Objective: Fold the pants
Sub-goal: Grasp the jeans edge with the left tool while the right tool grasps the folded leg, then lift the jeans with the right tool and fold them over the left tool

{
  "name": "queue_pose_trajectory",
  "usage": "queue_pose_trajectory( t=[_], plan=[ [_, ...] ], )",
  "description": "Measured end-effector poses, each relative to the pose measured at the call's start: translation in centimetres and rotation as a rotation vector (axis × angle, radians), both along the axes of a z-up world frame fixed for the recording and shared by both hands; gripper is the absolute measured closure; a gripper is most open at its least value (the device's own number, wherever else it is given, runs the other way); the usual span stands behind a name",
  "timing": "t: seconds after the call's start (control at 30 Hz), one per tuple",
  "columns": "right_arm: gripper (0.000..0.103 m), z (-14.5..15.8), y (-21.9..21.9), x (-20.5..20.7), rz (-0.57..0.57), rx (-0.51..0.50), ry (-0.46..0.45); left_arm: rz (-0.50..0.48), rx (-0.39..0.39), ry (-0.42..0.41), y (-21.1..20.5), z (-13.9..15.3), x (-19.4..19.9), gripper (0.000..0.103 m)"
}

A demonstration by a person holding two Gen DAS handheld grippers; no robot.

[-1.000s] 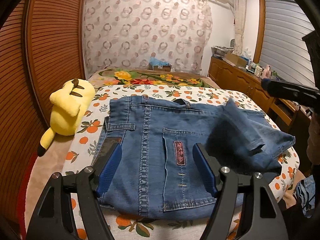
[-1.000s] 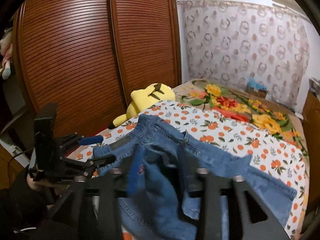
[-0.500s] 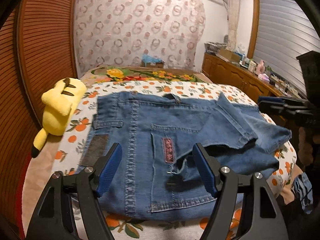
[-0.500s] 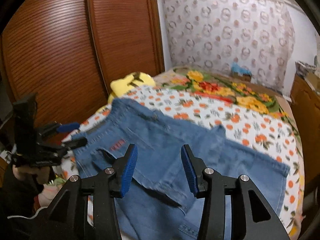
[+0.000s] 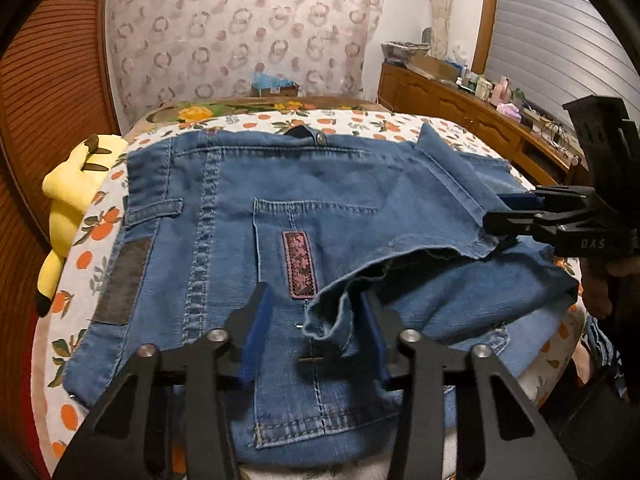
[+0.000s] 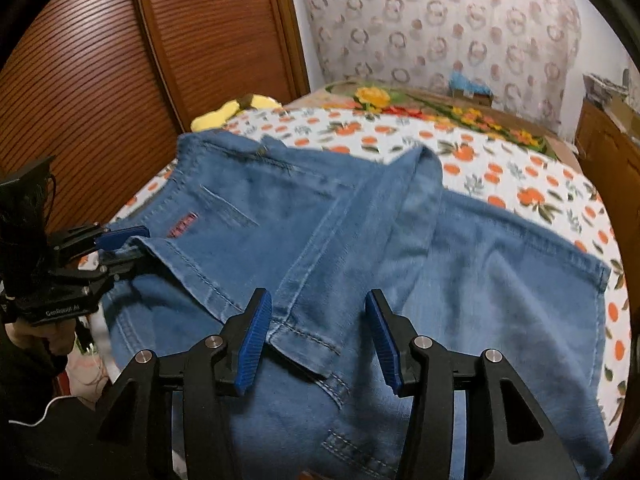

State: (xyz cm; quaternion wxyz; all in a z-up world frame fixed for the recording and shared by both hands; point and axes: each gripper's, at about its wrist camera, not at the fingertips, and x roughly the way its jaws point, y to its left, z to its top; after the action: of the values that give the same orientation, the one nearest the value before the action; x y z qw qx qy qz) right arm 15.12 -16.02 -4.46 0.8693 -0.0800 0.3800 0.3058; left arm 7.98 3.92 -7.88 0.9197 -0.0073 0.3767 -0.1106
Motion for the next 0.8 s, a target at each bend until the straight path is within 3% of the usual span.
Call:
queue_pose_trajectory(
  t=[0.13,0.2,0.47,0.8],
  plan=[
    [0.054,-0.4,-0.3,0.4,0.007,0.016,0.02,-0.017,-0.016,-0.003,0.0,0.1,-0.2,0.082],
    [0.091,0.0,0.1,0.4,0.032,0.027,0.008,-0.01,-0.006,-0.018,-0.3,0.5,-0.5,0.084],
    [0.097,4.0,1.5,0.3,0.1,0.066,-0.099,0.002,-0.036,-0.115,0.4,4.2,-2.7,0.096],
    [0.098,10.3,5.3,0.8,0.192,0.127,-0.233,0.093,-0.067,-0.228,4.7,8.1,-5.9,0.097]
  ],
)
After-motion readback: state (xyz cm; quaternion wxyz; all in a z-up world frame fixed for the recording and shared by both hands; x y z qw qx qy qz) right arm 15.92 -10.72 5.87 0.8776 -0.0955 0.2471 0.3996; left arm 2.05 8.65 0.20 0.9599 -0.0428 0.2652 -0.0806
